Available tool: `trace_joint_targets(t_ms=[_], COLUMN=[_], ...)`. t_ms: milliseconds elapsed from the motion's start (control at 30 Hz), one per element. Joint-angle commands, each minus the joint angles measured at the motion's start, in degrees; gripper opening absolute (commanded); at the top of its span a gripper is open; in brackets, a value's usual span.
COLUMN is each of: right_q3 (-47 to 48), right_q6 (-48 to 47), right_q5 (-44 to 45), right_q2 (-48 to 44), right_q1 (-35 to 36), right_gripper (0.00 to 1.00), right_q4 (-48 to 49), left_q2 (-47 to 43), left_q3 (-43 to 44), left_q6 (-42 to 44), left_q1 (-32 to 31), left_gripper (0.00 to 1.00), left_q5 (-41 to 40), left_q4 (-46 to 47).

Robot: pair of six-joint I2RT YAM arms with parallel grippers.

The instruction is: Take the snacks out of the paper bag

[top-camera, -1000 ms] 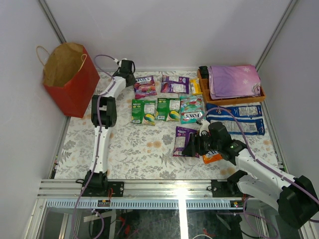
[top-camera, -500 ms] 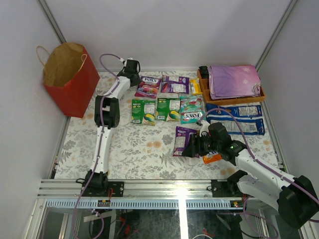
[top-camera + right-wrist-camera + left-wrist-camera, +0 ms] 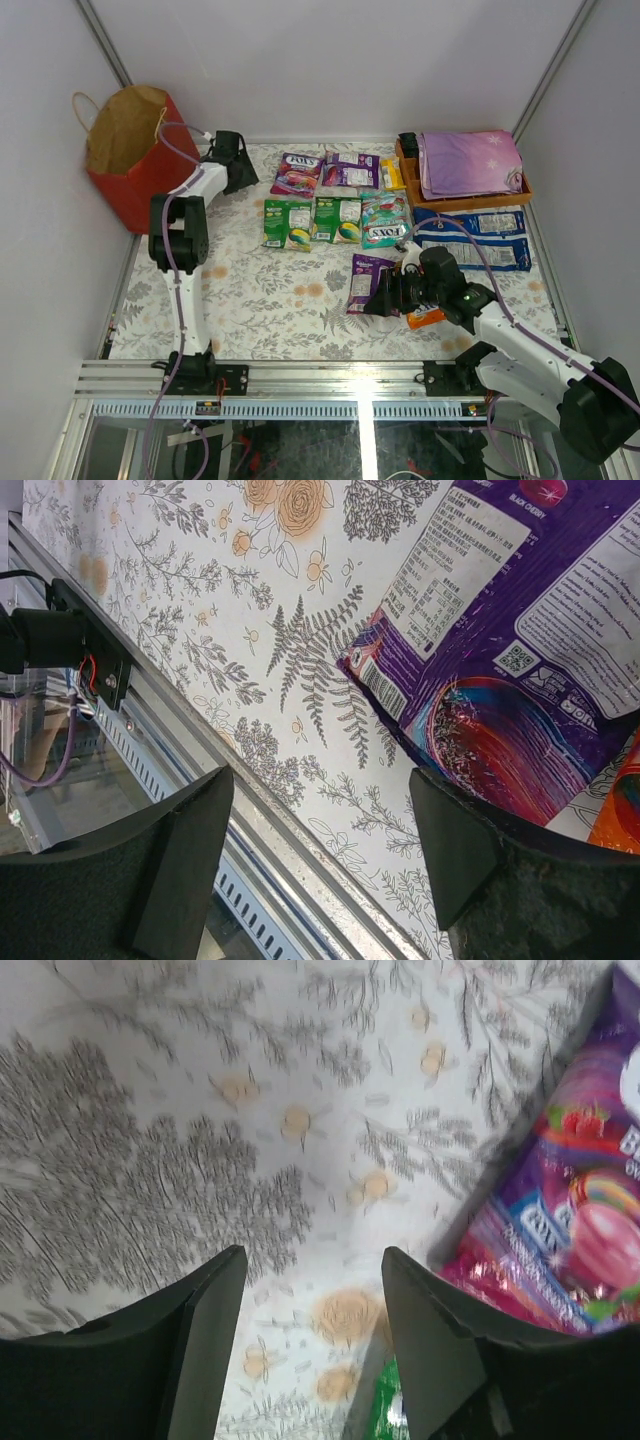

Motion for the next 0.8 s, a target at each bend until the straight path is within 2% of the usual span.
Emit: trace_joint_targets(t_ms=[0, 67, 167, 767], right_q3=[0.55, 0.38, 0.04, -0.70], right_q6=[0.44, 0.46, 0.64, 0.99], right_q5=[-1.92, -1.66, -1.35, -1.46], right_q2=[-1.35, -2.27, -2.95, -2.01], right_q1=[-0.23, -0.23, -0.23, -0.22], right_gripper=[0.79, 0.80, 0.80, 0.81], right_q4=[1.03, 0.32, -0.05, 1.39], left_q2=[-5.33, -5.49, -3.71, 3.89], left_q3=[-9.96, -11.52, -9.85, -1.52], left_q6=[-1.38, -1.41, -0.78, 1.19], left_q1=[-0.36, -0.43, -0.72, -4.85], left_gripper=[0.58, 0.59, 0.57, 0.53], left_q5=[8.72, 12.70, 17.13, 15.22], left_q4=[10.77, 14.27, 14.63, 10.98])
